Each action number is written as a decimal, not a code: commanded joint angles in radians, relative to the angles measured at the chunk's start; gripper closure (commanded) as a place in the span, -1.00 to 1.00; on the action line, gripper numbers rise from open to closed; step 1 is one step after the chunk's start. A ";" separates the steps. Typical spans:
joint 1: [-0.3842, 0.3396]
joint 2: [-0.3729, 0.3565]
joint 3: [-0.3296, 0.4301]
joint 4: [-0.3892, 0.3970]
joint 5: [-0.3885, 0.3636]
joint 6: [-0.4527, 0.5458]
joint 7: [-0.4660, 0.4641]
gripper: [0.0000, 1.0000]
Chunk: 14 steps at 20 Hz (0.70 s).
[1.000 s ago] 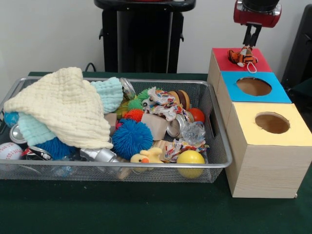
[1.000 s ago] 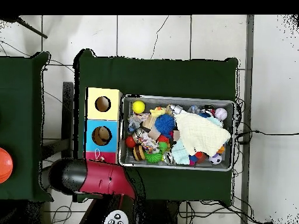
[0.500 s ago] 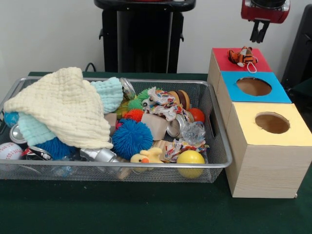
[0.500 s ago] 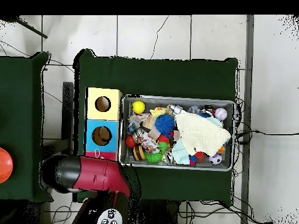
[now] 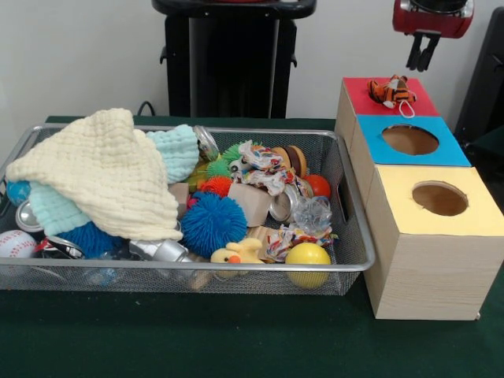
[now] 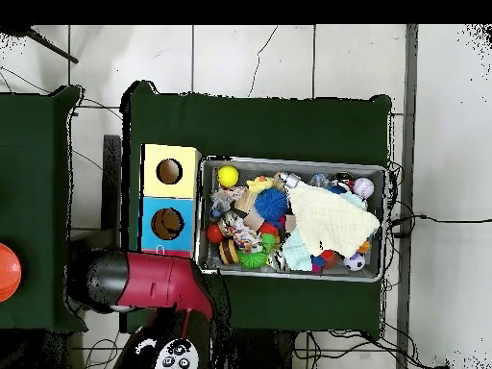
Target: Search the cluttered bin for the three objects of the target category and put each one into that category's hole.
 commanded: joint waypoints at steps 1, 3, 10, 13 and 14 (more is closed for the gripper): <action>-0.029 0.025 0.029 -0.057 -0.086 -0.013 0.091 1.00; -0.038 0.022 0.036 -0.048 -0.098 -0.028 0.079 1.00; -0.054 0.025 0.051 -0.039 -0.121 -0.039 0.083 1.00; -0.064 0.026 0.060 -0.014 -0.119 -0.071 0.088 1.00; -0.066 0.027 0.063 -0.009 -0.121 -0.082 0.085 1.00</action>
